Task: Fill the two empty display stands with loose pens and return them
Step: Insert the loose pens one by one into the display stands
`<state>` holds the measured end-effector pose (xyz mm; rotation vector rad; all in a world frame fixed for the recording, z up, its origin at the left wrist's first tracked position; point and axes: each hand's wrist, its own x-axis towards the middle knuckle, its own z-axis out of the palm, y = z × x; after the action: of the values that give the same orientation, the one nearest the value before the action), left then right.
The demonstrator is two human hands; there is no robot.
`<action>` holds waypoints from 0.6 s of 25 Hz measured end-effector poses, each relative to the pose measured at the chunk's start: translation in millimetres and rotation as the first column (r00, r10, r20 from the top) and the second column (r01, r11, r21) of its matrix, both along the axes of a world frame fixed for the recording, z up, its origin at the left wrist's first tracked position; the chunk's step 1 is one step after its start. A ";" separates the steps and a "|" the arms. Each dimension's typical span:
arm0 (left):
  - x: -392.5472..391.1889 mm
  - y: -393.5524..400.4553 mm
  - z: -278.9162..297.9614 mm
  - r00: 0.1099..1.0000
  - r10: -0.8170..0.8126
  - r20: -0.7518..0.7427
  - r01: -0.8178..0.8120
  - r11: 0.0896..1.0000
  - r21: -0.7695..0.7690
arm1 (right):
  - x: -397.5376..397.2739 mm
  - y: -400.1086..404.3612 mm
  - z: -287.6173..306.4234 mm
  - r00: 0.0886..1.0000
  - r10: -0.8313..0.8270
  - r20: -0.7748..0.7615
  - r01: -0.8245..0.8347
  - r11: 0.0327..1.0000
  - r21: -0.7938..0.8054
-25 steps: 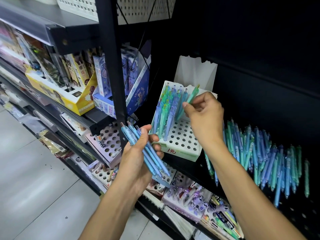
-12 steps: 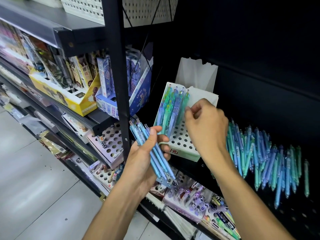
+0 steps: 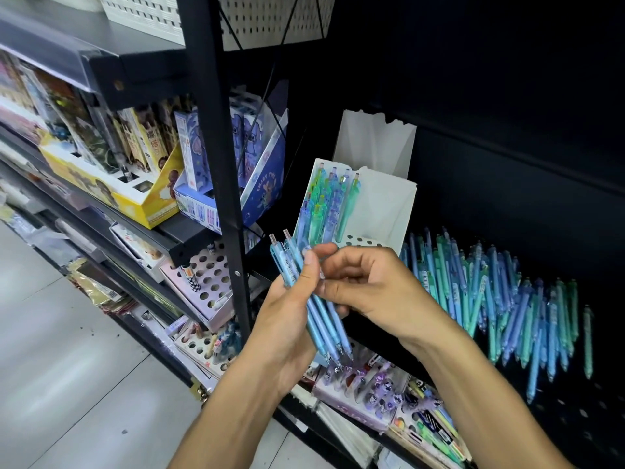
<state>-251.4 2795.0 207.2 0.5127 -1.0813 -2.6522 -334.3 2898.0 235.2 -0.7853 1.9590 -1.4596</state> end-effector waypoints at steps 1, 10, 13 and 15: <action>-1.3 0.5 0.5 1.000 0.004 -0.003 -0.004 1.000 0.015 | 2.0 0.3 1.3 0.995 -0.070 0.067 0.073 0.996 -0.044; -4.2 -7.3 -10.9 0.968 0.235 0.088 -0.236 0.972 0.007 | -29.0 -1.5 11.0 0.756 -0.640 -0.137 0.532 0.722 -0.442; -3.0 -7.5 -13.2 0.957 0.273 0.099 -0.275 0.961 0.013 | -36.9 -17.6 -1.2 0.691 -0.655 -0.307 0.551 0.751 -0.362; -2.1 -7.9 -13.9 0.957 0.271 0.102 -0.274 0.962 0.013 | -40.7 -26.8 -8.8 0.660 -0.653 -0.372 0.567 0.757 -0.324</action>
<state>-253.6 2787.1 193.4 0.7483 -0.9253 -2.4245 -375.0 2871.2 226.3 -0.6000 2.6742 -2.0073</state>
